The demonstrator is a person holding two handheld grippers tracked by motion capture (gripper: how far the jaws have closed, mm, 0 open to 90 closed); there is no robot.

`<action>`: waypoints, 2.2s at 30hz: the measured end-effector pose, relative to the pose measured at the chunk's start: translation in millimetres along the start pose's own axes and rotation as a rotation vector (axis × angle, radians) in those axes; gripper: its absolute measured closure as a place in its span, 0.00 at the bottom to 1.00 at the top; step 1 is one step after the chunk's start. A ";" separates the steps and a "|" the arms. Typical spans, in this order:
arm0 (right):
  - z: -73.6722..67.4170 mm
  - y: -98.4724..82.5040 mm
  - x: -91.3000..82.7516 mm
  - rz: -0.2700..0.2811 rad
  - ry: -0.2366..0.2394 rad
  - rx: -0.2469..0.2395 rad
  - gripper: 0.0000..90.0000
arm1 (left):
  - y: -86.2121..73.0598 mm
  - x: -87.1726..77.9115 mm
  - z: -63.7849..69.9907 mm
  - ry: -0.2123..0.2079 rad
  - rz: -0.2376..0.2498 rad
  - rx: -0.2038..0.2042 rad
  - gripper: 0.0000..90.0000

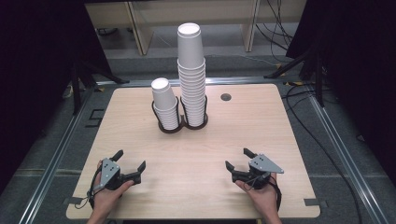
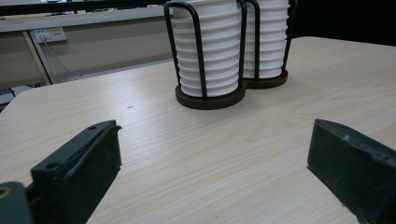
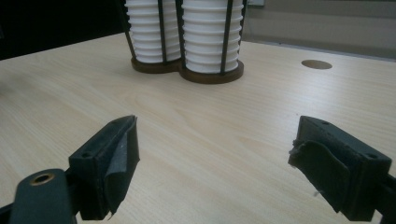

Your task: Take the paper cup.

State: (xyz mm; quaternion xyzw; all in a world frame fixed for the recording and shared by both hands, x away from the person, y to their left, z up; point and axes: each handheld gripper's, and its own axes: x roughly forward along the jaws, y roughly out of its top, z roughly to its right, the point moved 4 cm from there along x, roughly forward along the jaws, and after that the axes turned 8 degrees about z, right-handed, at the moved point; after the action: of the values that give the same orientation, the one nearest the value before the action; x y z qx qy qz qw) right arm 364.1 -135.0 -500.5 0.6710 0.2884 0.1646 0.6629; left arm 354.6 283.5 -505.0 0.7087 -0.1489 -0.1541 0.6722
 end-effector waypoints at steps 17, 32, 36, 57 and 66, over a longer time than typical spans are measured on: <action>7.4 83.0 13.8 0.148 0.014 -0.061 0.16 | 70.8 49.5 23.8 -0.144 0.080 0.042 0.03; 3.1 246.0 111.5 0.252 0.111 -0.124 0.16 | 179.2 185.9 53.6 -0.220 0.120 0.036 0.04; 9.6 269.3 139.4 0.247 0.097 -0.107 0.16 | 190.6 213.3 47.9 -0.191 0.119 -0.028 0.04; 5.0 307.7 210.0 0.195 0.120 -0.091 0.15 | 198.5 254.7 57.7 -0.164 0.110 0.024 0.09; 6.0 306.9 211.9 0.180 0.103 -0.103 0.22 | 198.3 253.9 57.3 -0.171 0.110 0.026 0.09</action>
State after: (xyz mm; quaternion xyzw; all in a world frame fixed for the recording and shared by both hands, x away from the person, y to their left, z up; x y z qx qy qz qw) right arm 584.7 2.3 -232.9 0.6498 0.2517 0.2726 0.6634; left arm 560.4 115.1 -314.5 0.6925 -0.2464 -0.1747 0.6552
